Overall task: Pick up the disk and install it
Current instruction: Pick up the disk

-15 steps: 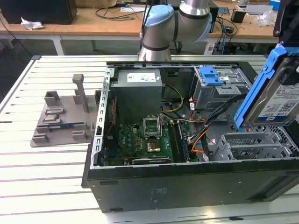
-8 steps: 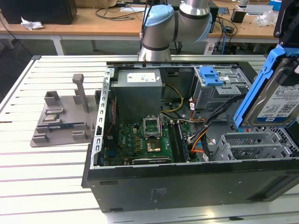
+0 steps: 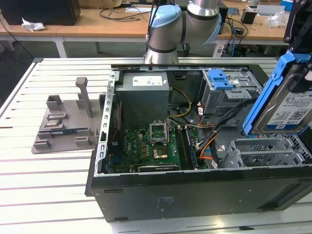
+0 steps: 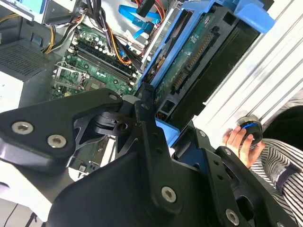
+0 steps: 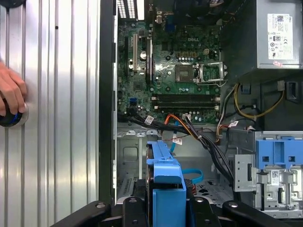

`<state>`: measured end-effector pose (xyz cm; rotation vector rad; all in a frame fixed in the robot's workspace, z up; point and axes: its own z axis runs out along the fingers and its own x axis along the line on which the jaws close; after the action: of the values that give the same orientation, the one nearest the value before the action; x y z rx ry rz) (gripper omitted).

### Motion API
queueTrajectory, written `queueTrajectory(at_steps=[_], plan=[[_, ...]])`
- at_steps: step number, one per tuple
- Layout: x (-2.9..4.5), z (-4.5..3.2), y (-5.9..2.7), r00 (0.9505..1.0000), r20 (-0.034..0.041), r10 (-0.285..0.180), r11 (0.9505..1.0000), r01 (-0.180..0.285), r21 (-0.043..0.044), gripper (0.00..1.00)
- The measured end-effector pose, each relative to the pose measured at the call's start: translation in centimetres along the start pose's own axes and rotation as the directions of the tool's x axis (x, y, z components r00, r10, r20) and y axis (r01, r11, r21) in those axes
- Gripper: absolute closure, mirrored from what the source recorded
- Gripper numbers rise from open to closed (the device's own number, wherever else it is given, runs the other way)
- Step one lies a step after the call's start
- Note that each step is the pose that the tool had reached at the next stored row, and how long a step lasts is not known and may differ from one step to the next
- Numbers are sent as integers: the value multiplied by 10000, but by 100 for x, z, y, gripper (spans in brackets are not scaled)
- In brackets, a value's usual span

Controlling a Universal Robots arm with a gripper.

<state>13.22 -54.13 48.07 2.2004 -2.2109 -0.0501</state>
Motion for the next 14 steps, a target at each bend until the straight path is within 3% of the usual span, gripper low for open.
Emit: queueTrajectory(at_steps=[14], plan=[[10,132,-17,10000,11,-1,10000,1,-1,63]])
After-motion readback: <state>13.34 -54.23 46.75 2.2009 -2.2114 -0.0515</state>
